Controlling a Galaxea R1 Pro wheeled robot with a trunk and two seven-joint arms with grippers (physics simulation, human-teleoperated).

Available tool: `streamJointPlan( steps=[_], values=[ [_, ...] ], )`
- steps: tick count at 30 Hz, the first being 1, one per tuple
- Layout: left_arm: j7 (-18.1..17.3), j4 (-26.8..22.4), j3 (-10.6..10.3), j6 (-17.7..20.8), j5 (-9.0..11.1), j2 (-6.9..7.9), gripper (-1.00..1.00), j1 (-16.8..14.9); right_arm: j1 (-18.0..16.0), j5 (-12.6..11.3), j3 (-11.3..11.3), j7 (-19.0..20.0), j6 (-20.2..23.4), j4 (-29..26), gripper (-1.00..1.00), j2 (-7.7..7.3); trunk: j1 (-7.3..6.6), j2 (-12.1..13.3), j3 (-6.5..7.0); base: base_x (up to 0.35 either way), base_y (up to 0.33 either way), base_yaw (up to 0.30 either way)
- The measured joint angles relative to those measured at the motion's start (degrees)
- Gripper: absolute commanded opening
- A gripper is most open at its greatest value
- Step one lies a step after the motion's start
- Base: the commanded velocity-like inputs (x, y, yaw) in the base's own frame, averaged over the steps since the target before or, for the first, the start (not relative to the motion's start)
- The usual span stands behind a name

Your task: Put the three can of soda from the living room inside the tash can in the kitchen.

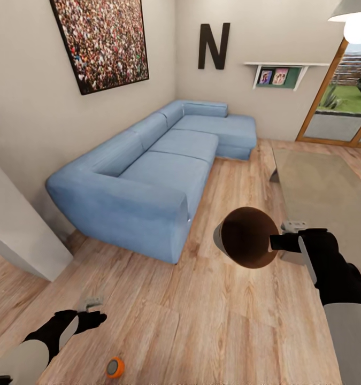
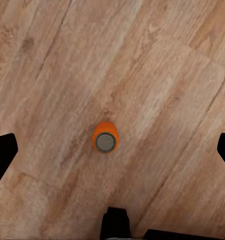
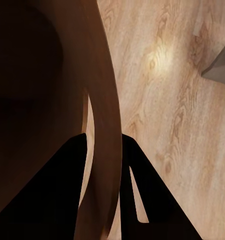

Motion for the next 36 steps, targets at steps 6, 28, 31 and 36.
streamJointPlan(
  steps=[6,28,31,36],
  values=[
    [0.04,0.65,-0.20,0.00,-0.03,-0.07,1.00,0.00,-0.71,0.14,0.06,0.00,-0.01,0.05,-1.00,0.06,1.32,-2.41,-1.63,0.000,0.000,0.000],
    [0.00,0.78,-0.32,-0.08,-0.07,-0.15,1.00,0.00,-0.86,0.19,0.25,-0.04,-0.01,0.06,-1.00,0.24,6.15,-11.23,-7.59,0.000,0.000,0.000],
    [0.02,0.78,-0.33,-0.08,-0.10,-0.16,1.00,0.00,-0.86,0.24,0.24,-0.05,-0.01,0.06,-1.00,0.25,6.81,-12.43,-8.41,0.000,0.000,0.000],
    [0.00,0.78,-0.33,-0.09,-0.12,-0.21,1.00,0.00,-0.88,0.22,0.21,-0.08,-0.01,0.06,-1.00,0.26,7.91,-14.44,-9.76,0.000,0.000,0.000]
  ],
)
